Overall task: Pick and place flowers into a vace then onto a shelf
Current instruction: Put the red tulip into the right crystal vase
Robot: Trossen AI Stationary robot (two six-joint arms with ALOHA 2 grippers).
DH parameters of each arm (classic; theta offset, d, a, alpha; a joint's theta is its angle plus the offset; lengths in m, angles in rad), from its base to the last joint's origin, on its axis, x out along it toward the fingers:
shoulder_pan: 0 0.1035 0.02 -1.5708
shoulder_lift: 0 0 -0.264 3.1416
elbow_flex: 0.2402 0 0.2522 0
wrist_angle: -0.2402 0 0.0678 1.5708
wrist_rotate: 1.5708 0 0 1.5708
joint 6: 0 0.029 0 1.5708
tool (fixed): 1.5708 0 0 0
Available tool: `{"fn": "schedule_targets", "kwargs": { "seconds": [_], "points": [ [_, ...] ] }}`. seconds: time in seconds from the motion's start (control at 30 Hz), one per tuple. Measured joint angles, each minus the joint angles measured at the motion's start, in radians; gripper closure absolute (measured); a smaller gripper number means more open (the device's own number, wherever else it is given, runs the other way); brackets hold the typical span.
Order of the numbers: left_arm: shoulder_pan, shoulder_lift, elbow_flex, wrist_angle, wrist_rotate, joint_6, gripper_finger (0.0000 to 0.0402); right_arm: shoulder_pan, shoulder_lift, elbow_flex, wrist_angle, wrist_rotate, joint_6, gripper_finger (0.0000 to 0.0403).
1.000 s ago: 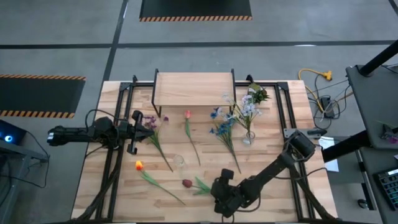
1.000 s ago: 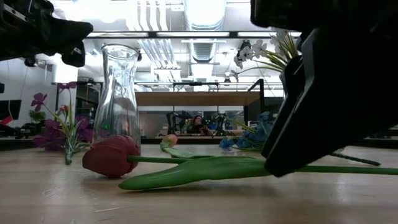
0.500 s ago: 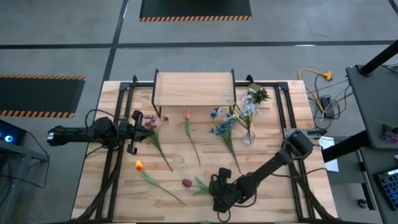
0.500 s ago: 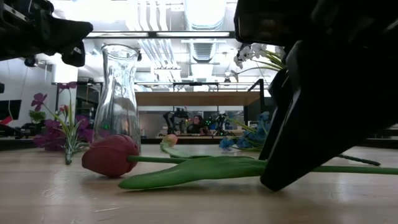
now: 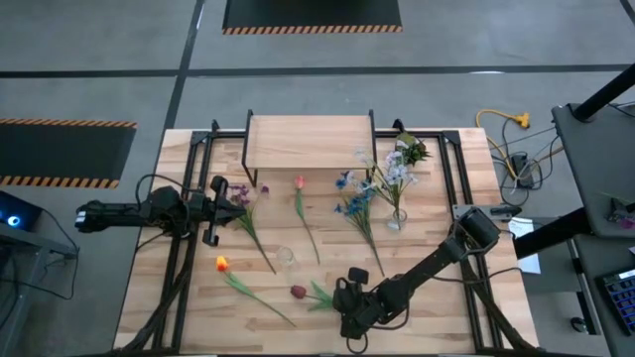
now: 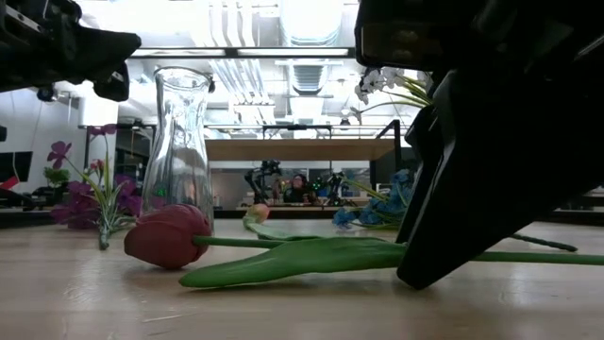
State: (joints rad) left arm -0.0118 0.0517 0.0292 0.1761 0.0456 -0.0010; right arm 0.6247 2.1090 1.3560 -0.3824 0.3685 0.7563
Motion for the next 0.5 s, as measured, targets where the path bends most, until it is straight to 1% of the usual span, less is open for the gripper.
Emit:
{"fn": "schedule_targets", "kwargs": {
  "seconds": [0.27,0.33,0.5],
  "points": [
    [0.0,0.0,0.0,0.0,0.0,0.0,0.0402,0.001,-0.009,0.0,-0.005,-0.025,-0.033,0.0362],
    [0.0,0.0,0.0,0.0,0.0,0.0,0.0402,0.005,-0.02,-0.001,-0.007,-0.031,-0.041,0.0384],
    [0.0,0.0,0.0,0.0,0.0,0.0,0.0402,0.017,-0.066,-0.001,-0.022,-0.03,-0.061,0.0388]
  ]
}}
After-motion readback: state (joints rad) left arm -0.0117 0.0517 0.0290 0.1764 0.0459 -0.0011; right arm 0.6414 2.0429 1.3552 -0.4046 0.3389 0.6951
